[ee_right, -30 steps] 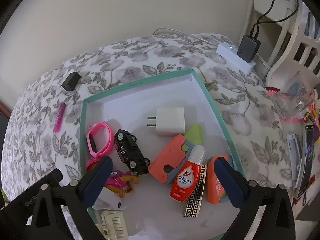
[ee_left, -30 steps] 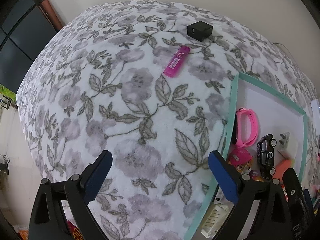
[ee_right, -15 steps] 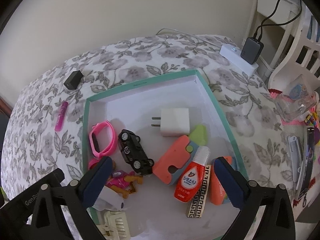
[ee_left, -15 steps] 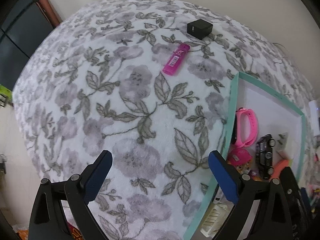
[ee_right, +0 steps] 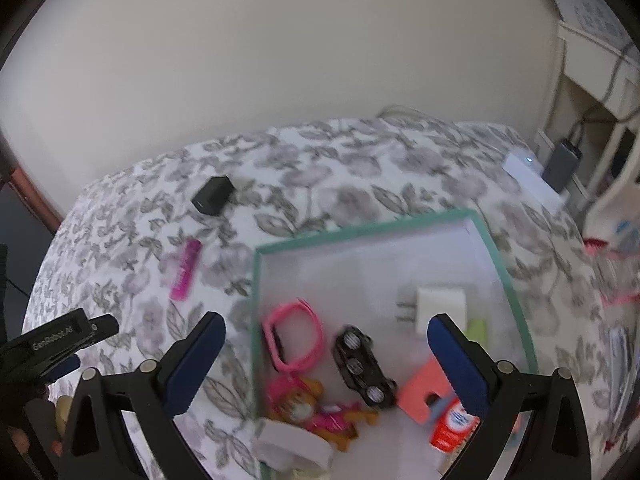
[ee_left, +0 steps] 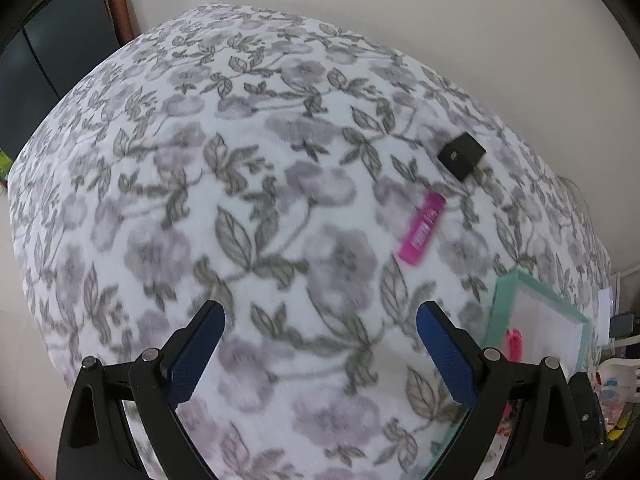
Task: Organize rigid objects
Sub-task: 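Grasp the pink lighter with the left tool while the right tool grasps the black charger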
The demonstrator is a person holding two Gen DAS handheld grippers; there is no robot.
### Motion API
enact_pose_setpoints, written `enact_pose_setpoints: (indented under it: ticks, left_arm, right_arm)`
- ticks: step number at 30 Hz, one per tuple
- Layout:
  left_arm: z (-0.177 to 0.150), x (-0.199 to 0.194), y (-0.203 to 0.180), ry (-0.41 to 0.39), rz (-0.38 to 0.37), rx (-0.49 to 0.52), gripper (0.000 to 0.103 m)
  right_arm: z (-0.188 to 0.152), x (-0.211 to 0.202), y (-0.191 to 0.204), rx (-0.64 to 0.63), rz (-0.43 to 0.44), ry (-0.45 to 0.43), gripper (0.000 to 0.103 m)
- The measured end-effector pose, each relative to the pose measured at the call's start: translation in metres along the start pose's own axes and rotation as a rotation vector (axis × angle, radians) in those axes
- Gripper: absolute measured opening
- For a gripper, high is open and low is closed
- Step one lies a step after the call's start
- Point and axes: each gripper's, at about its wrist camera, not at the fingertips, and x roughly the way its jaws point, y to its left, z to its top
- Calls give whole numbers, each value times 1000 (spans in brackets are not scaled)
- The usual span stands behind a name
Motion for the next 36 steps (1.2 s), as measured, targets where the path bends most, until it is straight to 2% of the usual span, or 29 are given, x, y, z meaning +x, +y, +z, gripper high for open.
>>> enact_pose_setpoints:
  ticks: [7, 12, 14, 16, 23, 25, 26, 29, 31, 36]
  left_arm:
    - [21, 24, -4, 11, -34, 57, 97]
    - [30, 38, -29, -19, -33, 173, 95]
    - [32, 46, -38, -20, -39, 207, 91]
    - [34, 54, -48, -28, -49, 246, 80]
    - [33, 66, -73, -80, -78, 356, 76]
    - [30, 71, -79, -77, -78, 379, 62]
    - [29, 74, -81, -71, -79, 386, 59]
    - [26, 82, -83, -56, -79, 392, 54]
    - [24, 86, -83, -51, -84, 389, 44]
    - [22, 89, -84, -58, -72, 411, 33]
  right_arm:
    - [9, 23, 22, -55, 37, 27, 99]
    - [22, 41, 28, -73, 59, 38, 92]
    - [29, 47, 29, -73, 61, 38, 89]
    - [36, 53, 30, -82, 64, 38, 88]
    - [55, 69, 32, -91, 76, 47, 87]
    - [57, 72, 35, -104, 69, 51, 87]
    - [57, 73, 36, -106, 71, 54, 87]
    - [60, 76, 39, -113, 74, 61, 86]
    - [62, 76, 41, -111, 77, 64, 86]
    - [67, 79, 50, -109, 89, 71, 85]
